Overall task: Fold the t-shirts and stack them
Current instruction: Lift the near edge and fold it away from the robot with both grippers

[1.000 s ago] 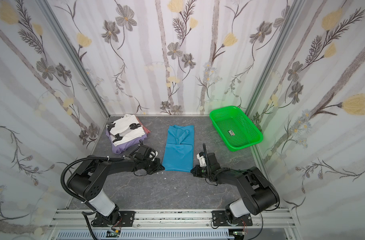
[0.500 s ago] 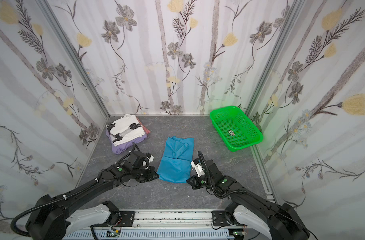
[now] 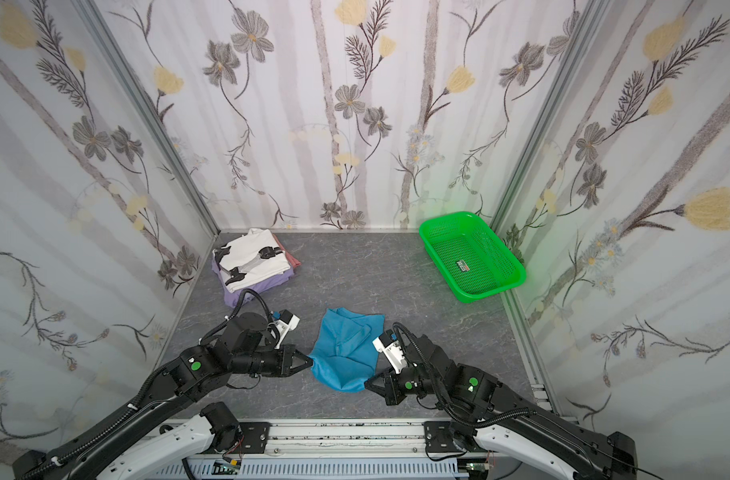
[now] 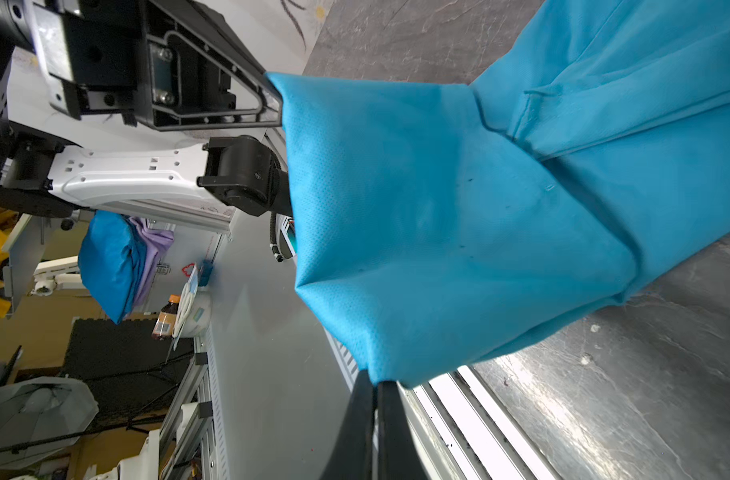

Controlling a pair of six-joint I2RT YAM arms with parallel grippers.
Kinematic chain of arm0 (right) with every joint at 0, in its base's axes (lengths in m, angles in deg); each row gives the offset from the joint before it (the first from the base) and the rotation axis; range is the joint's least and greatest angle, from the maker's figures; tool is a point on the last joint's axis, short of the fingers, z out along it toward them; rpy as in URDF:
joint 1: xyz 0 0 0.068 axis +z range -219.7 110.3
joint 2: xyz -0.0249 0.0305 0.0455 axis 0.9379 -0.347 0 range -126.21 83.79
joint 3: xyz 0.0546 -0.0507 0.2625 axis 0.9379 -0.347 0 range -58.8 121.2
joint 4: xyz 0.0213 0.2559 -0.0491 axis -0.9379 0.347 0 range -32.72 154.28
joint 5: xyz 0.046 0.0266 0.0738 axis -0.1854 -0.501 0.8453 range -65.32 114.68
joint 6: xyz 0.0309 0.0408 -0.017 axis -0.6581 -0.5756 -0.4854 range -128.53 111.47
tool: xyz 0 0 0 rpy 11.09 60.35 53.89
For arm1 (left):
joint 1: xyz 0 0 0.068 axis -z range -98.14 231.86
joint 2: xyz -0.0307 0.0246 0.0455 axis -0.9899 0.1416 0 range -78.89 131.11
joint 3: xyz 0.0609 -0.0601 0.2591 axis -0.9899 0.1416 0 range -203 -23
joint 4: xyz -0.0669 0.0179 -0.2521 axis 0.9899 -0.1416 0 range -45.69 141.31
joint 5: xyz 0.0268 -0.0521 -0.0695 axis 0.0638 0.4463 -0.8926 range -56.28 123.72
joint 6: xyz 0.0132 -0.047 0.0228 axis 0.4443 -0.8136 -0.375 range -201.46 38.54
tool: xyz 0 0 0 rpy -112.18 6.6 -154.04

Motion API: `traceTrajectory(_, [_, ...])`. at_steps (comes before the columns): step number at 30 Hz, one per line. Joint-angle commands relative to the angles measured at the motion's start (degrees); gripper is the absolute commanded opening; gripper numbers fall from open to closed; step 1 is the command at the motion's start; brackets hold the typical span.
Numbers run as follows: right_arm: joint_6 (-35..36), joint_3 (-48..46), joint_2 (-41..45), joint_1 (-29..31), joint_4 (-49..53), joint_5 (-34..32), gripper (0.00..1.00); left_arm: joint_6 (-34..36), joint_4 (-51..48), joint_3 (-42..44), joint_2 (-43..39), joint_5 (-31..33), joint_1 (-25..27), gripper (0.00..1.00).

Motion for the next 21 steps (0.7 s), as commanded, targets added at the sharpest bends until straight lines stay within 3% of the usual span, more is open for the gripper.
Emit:
traceTrajectory(1, [-2.4, 2.4, -0.4, -0.4, -1.0, -5.6, 0.00, 0.3, -0.4, -2.1, 0.8, 2.6, -0.1, 0.00])
traceTrajectory(8, [-1.2, 5.2, -8.4, -13.5, -5.4, -0.9, 0.00, 3.8, 3.5, -8.0, 12.8, 2.2, -2.9, 0.00])
traceTrajectory(15, [2.0, 8.7, -23.7, -28.0, -9.3, 3.5, 0.00, 4.8, 6.7, -13.2, 25.0, -1.2, -12.3, 0.00])
traceTrajectory(21, [5.6, 15.3, -36.1, -33.2, -10.9, 6.4, 0.00, 7.5, 10.2, -18.8, 37.3, -6.4, -16.0, 0.00])
